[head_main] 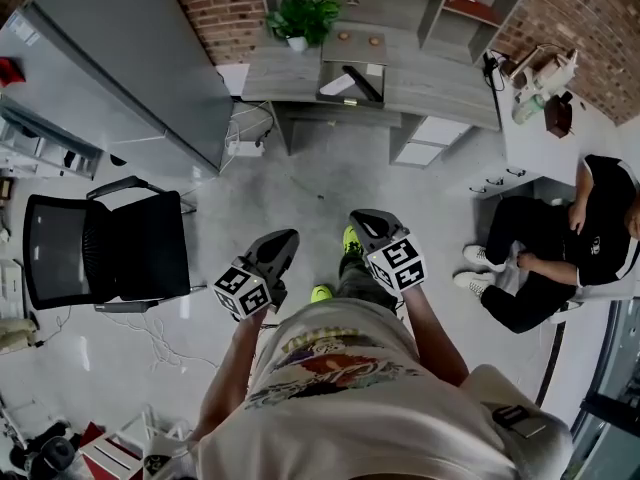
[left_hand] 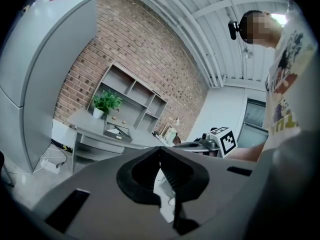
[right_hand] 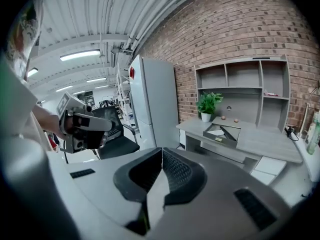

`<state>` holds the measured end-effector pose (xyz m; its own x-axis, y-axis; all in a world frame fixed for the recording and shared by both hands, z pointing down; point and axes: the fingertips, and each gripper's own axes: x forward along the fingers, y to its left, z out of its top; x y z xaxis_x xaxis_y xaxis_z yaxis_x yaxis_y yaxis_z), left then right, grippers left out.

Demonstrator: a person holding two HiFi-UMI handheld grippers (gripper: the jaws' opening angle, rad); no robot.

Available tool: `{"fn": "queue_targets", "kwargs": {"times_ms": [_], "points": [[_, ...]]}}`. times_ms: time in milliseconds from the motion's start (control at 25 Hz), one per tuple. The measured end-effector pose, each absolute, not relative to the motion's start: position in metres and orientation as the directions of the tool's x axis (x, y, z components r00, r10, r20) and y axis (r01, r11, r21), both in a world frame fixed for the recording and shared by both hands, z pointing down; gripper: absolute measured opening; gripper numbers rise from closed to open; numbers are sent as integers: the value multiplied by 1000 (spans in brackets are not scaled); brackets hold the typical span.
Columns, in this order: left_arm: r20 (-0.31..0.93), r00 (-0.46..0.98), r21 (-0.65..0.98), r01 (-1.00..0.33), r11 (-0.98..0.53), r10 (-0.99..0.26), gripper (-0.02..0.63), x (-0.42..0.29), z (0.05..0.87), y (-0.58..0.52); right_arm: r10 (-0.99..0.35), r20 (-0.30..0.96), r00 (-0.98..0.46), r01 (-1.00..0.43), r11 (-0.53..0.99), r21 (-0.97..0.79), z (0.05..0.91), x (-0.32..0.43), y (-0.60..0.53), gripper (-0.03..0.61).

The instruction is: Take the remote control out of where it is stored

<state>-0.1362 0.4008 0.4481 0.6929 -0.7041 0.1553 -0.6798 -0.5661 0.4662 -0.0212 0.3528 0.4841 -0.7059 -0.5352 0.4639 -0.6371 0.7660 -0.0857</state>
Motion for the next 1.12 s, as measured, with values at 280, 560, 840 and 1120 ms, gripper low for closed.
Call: {"fn": "queue_targets", "kwargs": {"times_ms": [280, 560, 840, 1120], "points": [[166, 661, 484, -701, -523, -732, 5, -125, 449, 335, -485, 477, -733, -603, 788, -125, 492, -15, 295, 9], [166, 656, 490, -703, -516, -736, 5, -98, 443, 268, -455, 487, -745, -586, 796, -153, 496, 8, 233, 9], [176, 624, 510, -719, -471, -761, 5, -84, 443, 215, -428, 478, -767, -561, 809, -176, 495, 28, 190, 9], [171, 611, 505, -728, -464, -773, 5, -70, 441, 184, -419, 466, -779, -542, 824, -165, 492, 38, 157, 9]]}}
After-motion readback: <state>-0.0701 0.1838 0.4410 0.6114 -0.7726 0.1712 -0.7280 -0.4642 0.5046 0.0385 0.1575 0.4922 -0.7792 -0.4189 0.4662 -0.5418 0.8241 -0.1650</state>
